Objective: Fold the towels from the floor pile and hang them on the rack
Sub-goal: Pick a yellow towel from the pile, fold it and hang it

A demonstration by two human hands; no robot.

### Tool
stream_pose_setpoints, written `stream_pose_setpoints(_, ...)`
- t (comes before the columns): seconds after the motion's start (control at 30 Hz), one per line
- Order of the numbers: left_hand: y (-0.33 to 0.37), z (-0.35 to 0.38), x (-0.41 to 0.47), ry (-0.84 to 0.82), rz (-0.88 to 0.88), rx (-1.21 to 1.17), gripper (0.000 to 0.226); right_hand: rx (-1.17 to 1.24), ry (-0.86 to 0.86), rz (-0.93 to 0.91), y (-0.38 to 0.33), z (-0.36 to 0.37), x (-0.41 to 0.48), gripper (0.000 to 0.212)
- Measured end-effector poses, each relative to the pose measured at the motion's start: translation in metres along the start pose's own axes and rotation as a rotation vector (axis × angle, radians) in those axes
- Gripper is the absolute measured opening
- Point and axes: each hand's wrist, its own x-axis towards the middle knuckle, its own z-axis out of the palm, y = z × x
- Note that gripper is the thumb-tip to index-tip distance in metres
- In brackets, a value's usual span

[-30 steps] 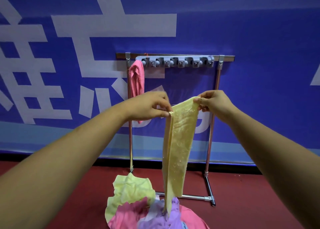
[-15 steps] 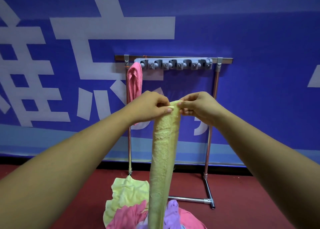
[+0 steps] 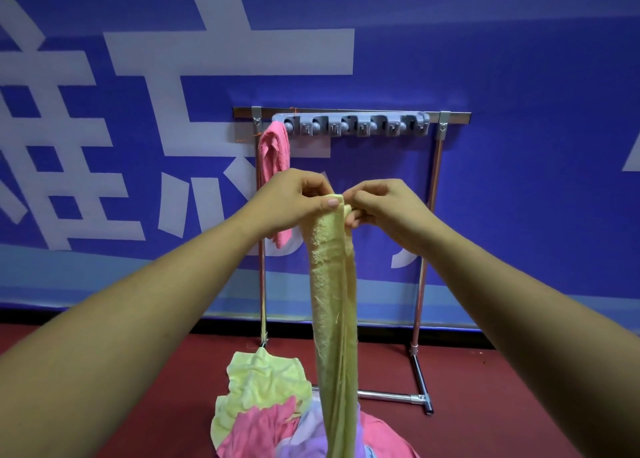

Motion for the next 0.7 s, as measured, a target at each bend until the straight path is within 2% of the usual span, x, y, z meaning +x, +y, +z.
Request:
stream_pose_setpoints(0.13,-0.004,0.005,0.0,0.016,-0.032,0.037,0.013,-0.14,-0.023,-0.06,0.001,0.004,-0.003,0.02)
stream_pose_setpoints(0.23,-0.003,0.003,-0.001,-0.022,-0.03,0.05,0.017,-0.151,0.016,-0.063,0.0,0.005,-0.004,0.017)
stream_pose_setpoints(0.33,-0.007,-0.004,-0.002,-0.123,-0.021,0.225,0.024,-0.157,0.049,-0.03,0.002,0.0,-0.004,0.011)
stream_pose_setpoints(0.43,-0.012,-0.013,-0.005,-0.202,-0.092,0.349,0.02,-0.145,0.09,0.008,0.004,-0.005,-0.007,0.007)
stream_pose_setpoints(0.5,-0.015,-0.015,-0.006,-0.201,-0.091,0.264,0.021,-0.157,0.11,0.032,0.004,-0.004,-0.011,0.006)
stream_pose_setpoints(0.57,-0.014,-0.013,-0.008,-0.13,-0.101,0.101,0.025,-0.156,0.139,0.041,0.005,-0.002,-0.012,0.006)
stream_pose_setpoints(0.7,-0.019,-0.001,-0.013,0.019,-0.201,-0.226,0.013,-0.091,0.187,0.045,0.008,0.002,-0.011,0.006)
